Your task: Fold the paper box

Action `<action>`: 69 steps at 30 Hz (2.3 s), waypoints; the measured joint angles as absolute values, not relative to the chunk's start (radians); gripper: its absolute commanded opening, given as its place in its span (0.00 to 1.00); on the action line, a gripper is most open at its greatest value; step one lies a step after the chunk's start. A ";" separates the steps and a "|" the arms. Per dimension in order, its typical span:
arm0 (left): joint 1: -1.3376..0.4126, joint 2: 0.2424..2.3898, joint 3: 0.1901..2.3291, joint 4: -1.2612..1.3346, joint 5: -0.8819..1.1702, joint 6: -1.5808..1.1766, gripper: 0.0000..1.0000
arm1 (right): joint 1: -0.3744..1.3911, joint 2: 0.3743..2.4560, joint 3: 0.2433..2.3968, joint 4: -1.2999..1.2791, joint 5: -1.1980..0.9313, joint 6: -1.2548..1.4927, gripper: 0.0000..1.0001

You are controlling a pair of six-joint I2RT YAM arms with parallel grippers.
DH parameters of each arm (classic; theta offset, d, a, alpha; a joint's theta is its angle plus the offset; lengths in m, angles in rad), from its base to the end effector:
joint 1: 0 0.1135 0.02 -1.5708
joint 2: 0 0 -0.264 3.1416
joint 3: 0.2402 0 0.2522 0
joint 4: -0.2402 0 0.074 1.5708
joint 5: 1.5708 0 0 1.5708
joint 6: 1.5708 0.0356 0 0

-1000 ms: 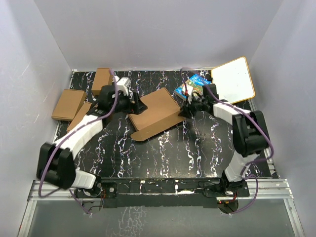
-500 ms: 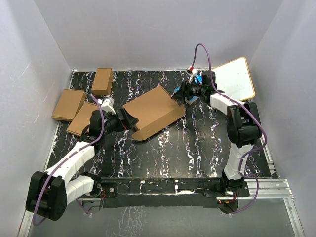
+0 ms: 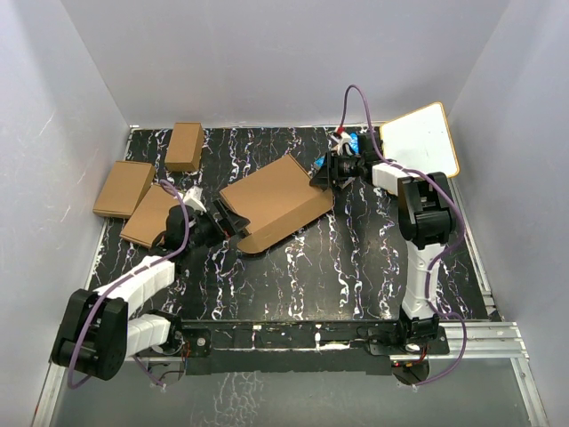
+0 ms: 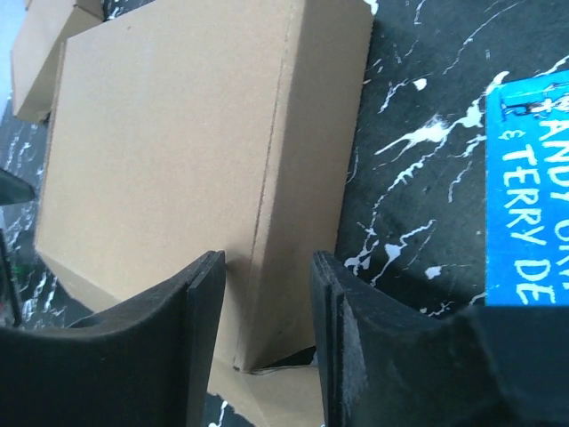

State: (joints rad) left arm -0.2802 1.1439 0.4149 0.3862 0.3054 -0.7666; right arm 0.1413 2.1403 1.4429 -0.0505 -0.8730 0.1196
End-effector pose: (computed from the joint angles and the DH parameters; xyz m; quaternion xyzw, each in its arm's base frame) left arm 0.2229 -0.0753 0.1991 -0.1095 0.8052 -0.3923 0.4311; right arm 0.4512 0.0917 0.1586 -0.1781 0.8287 0.4313 0.3090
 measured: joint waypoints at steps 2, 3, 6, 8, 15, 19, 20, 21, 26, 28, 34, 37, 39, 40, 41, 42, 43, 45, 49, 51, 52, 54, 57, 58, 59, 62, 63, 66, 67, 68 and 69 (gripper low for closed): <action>-0.273 1.155 0.402 0.403 0.310 -0.793 0.97 | 0.138 2.140 1.441 -0.046 -0.891 0.140 0.37; -0.269 1.159 0.397 0.411 0.311 -0.806 0.97 | 0.136 2.140 1.437 -0.037 -0.897 0.157 0.32; -0.262 1.165 0.391 0.424 0.311 -0.839 0.97 | 0.124 2.140 1.397 0.007 -0.925 0.212 0.26; -0.257 1.168 0.384 0.447 0.311 -0.857 0.97 | 0.111 2.133 1.372 0.031 -0.942 0.243 0.24; -0.252 1.217 0.335 0.539 0.324 -0.927 0.97 | 0.064 2.082 1.271 0.072 -0.963 0.299 0.21; -0.251 1.260 0.314 0.608 0.342 -0.962 0.97 | 0.050 2.048 1.208 0.087 -0.973 0.322 0.20; -0.251 1.273 0.310 0.632 0.348 -0.973 0.97 | 0.048 2.038 1.192 0.091 -0.976 0.326 0.20; -0.251 1.289 0.307 0.658 0.355 -0.985 0.97 | 0.044 2.029 1.177 0.092 -0.979 0.330 0.19; -0.251 1.371 0.292 0.775 0.383 -1.033 0.97 | 0.032 2.004 1.140 0.093 -0.975 0.342 0.18; -0.251 1.399 0.292 0.803 0.385 -1.041 0.97 | 0.028 2.003 1.137 0.091 -0.976 0.342 0.18; -0.251 1.445 0.300 0.831 0.385 -1.039 0.97 | -0.014 2.003 1.137 0.063 -0.996 0.337 0.18; -0.251 1.482 0.315 0.850 0.385 -1.039 0.97 | -0.038 2.003 1.137 0.048 -1.009 0.327 0.19; -0.251 1.509 0.326 0.869 0.386 -1.039 0.97 | -0.046 2.003 1.137 0.040 -1.016 0.316 0.23; -0.251 1.518 0.330 0.877 0.387 -1.039 0.97 | -0.048 2.003 1.137 0.036 -1.019 0.311 0.27; -0.251 1.525 0.332 0.883 0.388 -1.039 0.97 | -0.049 2.003 1.137 0.033 -1.023 0.304 0.31; -0.251 1.530 0.334 0.890 0.390 -1.039 0.97 | -0.049 2.003 1.139 0.030 -1.026 0.296 0.35; -0.251 1.531 0.334 0.893 0.391 -1.038 0.97 | -0.049 2.003 1.143 0.019 -1.027 0.282 0.39; -0.251 1.531 0.334 0.894 0.393 -1.034 0.97 | -0.049 2.004 1.159 -0.023 -1.025 0.246 0.48; -0.251 1.526 0.334 0.883 0.393 -1.015 0.97 | -0.048 2.013 1.225 -0.126 -1.010 0.163 0.56; -0.251 1.518 0.334 0.875 0.393 -1.004 0.97 | -0.039 2.031 1.280 -0.165 -1.004 0.132 0.57; -0.251 1.512 0.335 0.868 0.393 -0.999 0.97 | -0.035 2.045 1.316 -0.179 -1.002 0.121 0.57; -0.251 1.505 0.335 0.861 0.393 -0.990 0.97 | -0.026 2.077 1.375 -0.191 -0.999 0.109 0.56; -0.251 1.503 0.335 0.856 0.393 -0.983 0.97 | -0.013 2.141 1.468 -0.208 -0.998 0.112 0.55; -0.251 1.503 0.335 0.854 0.393 -0.982 0.97 | -0.008 2.164 1.494 -0.210 -0.997 0.114 0.55; -0.251 1.503 0.335 0.852 0.393 -0.980 0.97 | -0.004 2.183 1.512 -0.214 -0.998 0.115 0.54; -0.251 1.503 0.335 0.852 0.393 -0.978 0.97 | 0.010 2.215 1.532 -0.222 -1.006 0.126 0.52; -0.251 1.504 0.335 0.852 0.393 -0.977 0.97 | 0.012 2.219 1.532 -0.224 -1.015 0.133 0.49; -0.251 1.508 0.336 0.856 0.393 -0.977 0.97 | 0.016 2.219 1.532 -0.227 -1.026 0.142 0.36; -0.251 1.512 0.338 0.860 0.393 -0.977 0.97 | 0.017 2.219 1.532 -0.227 -1.031 0.151 0.34; -0.251 1.519 0.342 0.861 0.393 -0.978 0.97 | 0.017 2.219 1.532 -0.227 -1.037 0.159 0.30; -0.251 1.525 0.345 0.863 0.393 -0.979 0.97 | 0.018 2.219 1.531 -0.226 -1.042 0.162 0.29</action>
